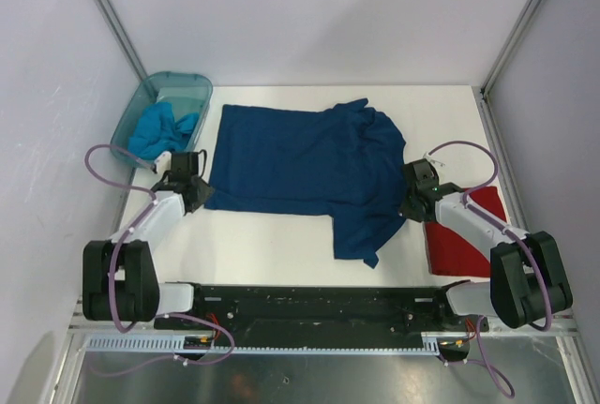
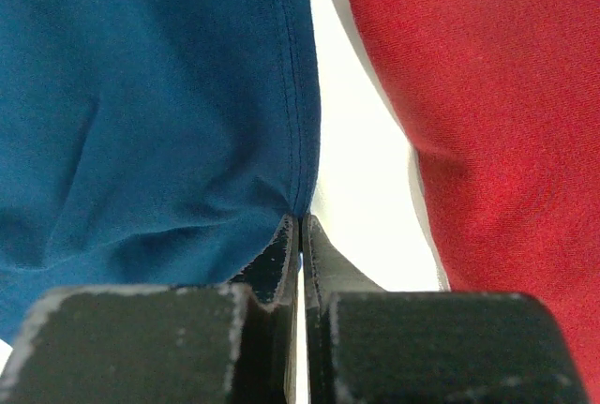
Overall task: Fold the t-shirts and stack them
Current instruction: Flatten out the tshirt
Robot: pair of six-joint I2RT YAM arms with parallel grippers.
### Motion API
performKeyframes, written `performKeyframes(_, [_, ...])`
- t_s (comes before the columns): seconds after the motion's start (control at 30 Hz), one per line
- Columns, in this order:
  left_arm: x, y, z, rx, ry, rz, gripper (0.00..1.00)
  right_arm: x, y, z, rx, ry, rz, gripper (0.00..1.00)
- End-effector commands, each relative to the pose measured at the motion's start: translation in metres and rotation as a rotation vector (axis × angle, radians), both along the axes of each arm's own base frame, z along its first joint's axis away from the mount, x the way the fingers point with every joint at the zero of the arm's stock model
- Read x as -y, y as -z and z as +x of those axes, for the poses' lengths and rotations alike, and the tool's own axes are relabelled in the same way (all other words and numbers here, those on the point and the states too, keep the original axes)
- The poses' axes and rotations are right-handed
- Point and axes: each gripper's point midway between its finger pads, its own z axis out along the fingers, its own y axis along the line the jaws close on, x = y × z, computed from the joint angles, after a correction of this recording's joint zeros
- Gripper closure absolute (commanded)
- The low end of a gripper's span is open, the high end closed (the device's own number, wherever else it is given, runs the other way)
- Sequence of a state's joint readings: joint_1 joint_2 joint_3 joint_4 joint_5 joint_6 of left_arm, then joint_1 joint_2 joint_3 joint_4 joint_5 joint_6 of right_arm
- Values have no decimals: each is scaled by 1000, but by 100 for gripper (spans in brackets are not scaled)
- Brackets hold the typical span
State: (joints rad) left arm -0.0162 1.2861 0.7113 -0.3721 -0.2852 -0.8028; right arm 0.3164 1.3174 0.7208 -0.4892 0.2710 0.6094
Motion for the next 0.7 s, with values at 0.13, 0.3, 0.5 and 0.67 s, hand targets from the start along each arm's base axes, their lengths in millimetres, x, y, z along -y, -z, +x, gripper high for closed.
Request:
performKeyframes(0.13, [-1, -7, 36, 24, 12, 8, 55, -3, -3, 10, 21, -14, 13, 100])
performKeyframes(0.3, [1, -4, 42, 13, 7, 0, 55, -4, -3, 11, 22, -17, 16, 100])
performKeyframes(0.5, [2, 2, 46, -5, 7, -6, 56, -5, -1, 10, 15, -21, 19, 100])
performKeyframes(0.67, [3, -2, 45, 8, 4, -12, 68, -4, 0, 10, 12, -23, 14, 100])
